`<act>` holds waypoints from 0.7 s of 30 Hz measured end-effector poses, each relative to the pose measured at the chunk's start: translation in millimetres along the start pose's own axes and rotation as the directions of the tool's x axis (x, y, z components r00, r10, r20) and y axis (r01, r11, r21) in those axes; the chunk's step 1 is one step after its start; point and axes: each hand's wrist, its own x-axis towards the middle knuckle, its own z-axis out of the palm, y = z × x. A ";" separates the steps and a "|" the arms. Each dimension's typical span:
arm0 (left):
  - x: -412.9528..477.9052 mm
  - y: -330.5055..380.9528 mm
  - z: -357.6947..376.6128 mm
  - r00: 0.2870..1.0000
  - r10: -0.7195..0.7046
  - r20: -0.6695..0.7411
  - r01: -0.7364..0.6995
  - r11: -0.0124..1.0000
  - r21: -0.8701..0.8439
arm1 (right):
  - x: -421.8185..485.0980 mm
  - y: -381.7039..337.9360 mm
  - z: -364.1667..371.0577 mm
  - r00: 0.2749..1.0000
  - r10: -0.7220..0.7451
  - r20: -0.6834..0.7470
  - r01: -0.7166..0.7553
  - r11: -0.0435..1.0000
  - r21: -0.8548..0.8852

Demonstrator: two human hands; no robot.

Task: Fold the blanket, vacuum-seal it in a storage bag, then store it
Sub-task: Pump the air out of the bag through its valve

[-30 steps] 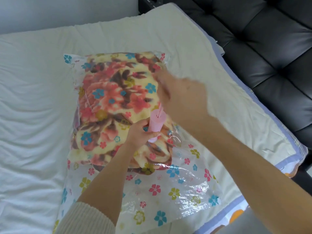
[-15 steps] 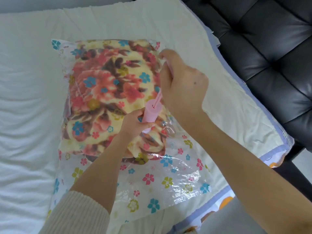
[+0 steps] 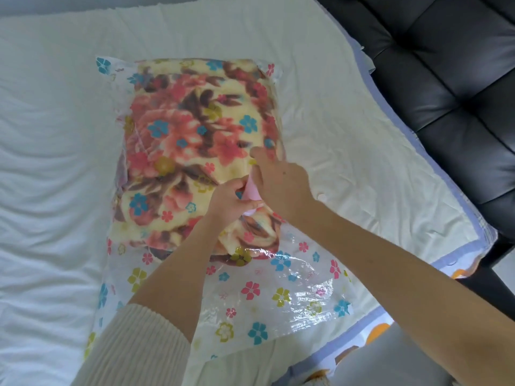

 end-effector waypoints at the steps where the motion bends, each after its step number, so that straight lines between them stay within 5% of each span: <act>1: 0.2 0.0 -0.7 1.000 0.006 -0.004 -0.006 1.000 -0.012 | 6.6 3.1 -7.0 1.000 0.004 -0.024 -0.003 1.000 0.029; 3: 2.0 -0.5 -3.2 1.000 0.021 -0.005 -0.021 1.000 -0.016 | 21.5 8.3 -40.7 0.966 0.050 -0.252 -0.025 0.994 0.104; 6: 3.7 1.8 -5.8 0.999 0.040 0.003 -0.040 0.999 -0.011 | 28.5 13.0 -60.3 0.903 0.161 -0.397 -0.079 0.973 0.215; 10: 0.3 2.9 -1.8 1.000 0.025 0.012 -0.025 1.000 -0.006 | -2.7 -0.5 -4.3 0.988 0.109 -0.113 -0.100 0.991 0.084; 13: 1.6 1.9 -3.4 1.000 0.019 0.000 -0.019 1.000 -0.023 | 11.6 9.5 -24.5 0.973 0.056 -0.224 -0.031 0.993 0.113; 17: 3.2 2.6 -5.6 0.999 0.033 0.010 -0.032 0.999 -0.011 | 17.9 9.1 -55.6 0.912 0.204 -0.357 -0.114 0.960 0.256; 21: -0.4 1.7 -3.0 1.000 0.022 0.006 -0.022 1.000 -0.021 | 1.8 -4.6 -5.5 0.993 0.104 -0.054 -0.099 0.991 0.093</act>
